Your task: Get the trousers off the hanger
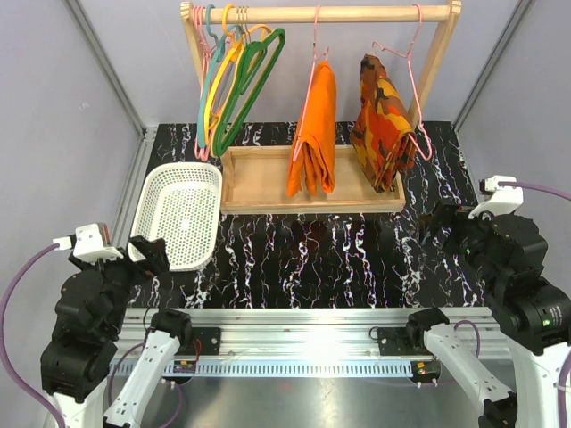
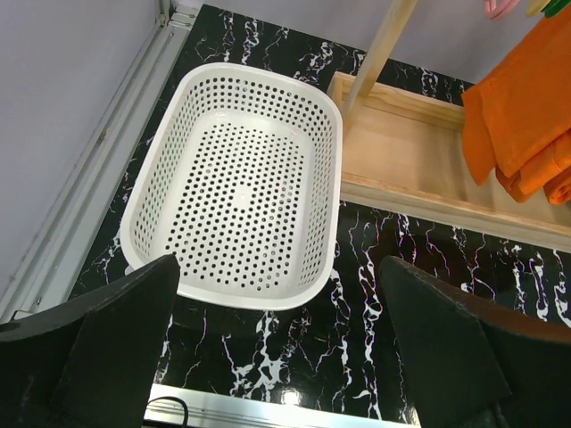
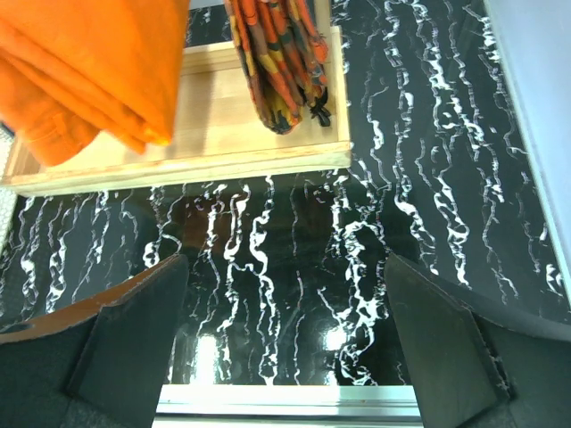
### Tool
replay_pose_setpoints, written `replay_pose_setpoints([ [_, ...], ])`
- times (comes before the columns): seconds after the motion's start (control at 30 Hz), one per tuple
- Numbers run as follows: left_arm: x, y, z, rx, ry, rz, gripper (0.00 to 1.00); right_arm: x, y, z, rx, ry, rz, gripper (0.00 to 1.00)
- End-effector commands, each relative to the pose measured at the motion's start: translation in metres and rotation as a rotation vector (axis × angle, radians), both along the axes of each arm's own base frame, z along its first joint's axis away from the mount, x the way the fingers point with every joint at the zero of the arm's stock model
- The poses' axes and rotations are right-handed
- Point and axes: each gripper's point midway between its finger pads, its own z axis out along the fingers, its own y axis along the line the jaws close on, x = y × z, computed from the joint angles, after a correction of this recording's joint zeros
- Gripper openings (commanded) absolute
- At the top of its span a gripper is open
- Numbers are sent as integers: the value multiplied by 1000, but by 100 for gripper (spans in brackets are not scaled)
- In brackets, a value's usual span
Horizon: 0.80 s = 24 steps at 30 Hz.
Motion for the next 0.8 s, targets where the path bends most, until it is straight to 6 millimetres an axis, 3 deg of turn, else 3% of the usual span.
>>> replay_pose_setpoints([
  [0.0,5,-4,9,-5,-53,-19,99,6,13,24,21,-63,67,100],
  [0.13,9,-8,5,-26,-51,-32,99,12,42,46,75,-115,210,99],
  [0.23,13,-9,3,-41,-55,-27,99,12,85,70,150,-182,441,99],
  [0.3,16,-10,3,-56,-67,-18,99,17,100,82,213,-196,503,99],
  [0.4,22,-11,1,-70,-94,-17,99,43,129,96,312,-167,591,100],
  [0.53,30,-9,-8,-73,-111,9,99,63,154,123,428,-184,677,100],
  [0.67,39,-2,-25,-64,-69,68,99,87,168,151,531,-208,691,99],
  [0.73,41,2,-30,-67,-53,97,99,118,169,146,547,-186,619,99],
  [0.77,42,2,-31,-70,-48,99,99,124,171,152,538,-199,586,100],
])
